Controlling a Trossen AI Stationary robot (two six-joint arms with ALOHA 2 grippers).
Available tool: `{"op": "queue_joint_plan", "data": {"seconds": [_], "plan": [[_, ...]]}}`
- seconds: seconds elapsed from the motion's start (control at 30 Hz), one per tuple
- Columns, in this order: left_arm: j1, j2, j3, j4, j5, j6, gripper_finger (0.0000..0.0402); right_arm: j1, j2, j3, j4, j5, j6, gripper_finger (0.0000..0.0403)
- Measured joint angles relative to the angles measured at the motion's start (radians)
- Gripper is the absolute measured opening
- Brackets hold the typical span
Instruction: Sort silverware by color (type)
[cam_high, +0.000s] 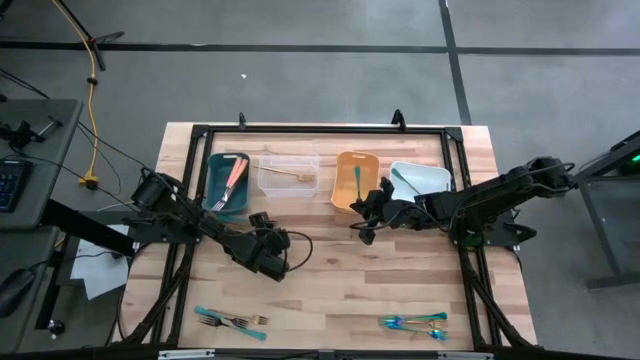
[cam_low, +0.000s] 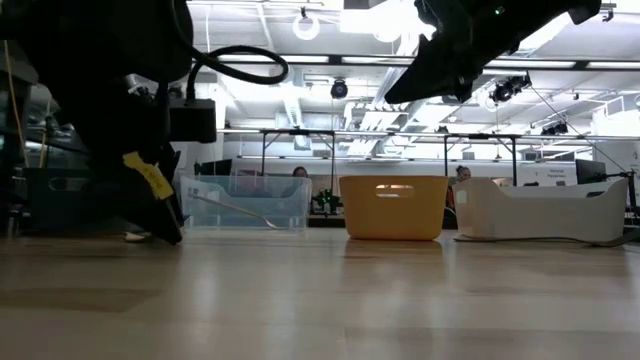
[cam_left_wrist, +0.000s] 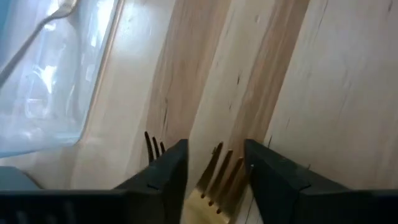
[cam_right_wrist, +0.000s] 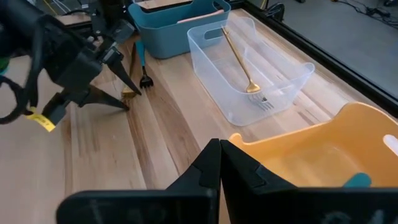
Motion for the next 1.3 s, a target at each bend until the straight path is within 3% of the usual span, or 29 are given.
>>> {"op": "queue_joint_plan", "data": {"seconds": [0.23,0.57,0.67,0.77,0.9,1.0,1.13,1.3], "plan": [[-0.002,-0.005,0.027,-0.015,0.089,-0.024,0.0011,0.0,0.0,0.0,-0.002,-0.015,0.0,0.0001],[-0.055,-0.098,0.231,-0.083,0.279,0.009,0.0003,0.0,0.0,0.0,-0.006,-0.015,0.0,0.0001],[-0.071,-0.16,0.284,-0.071,0.264,0.066,0.0003,0.0,0.0,0.0,-0.006,-0.015,0.0,0.0001],[-0.086,-0.247,0.285,0.012,0.154,0.16,0.0002,0.0,0.0,0.0,-0.006,-0.019,0.0,0.0001],[-0.081,-0.368,0.206,0.235,0.01,0.332,0.0001,0.0,0.0,0.0,-0.006,-0.019,-0.001,0.0001],[-0.051,-0.452,0.082,0.514,-0.008,0.48,0.0001,0.0,0.0,0.0,0.001,-0.019,-0.006,0.0001],[0.028,-0.516,-0.134,0.993,0.088,0.652,0.0001,0.0,0.0,0.0,0.009,-0.019,-0.01,0.0001],[0.144,-0.518,-0.372,1.5,0.26,0.693,0.0001,0.0,0.0,0.0,0.031,-0.019,-0.077,0.0001]]}}
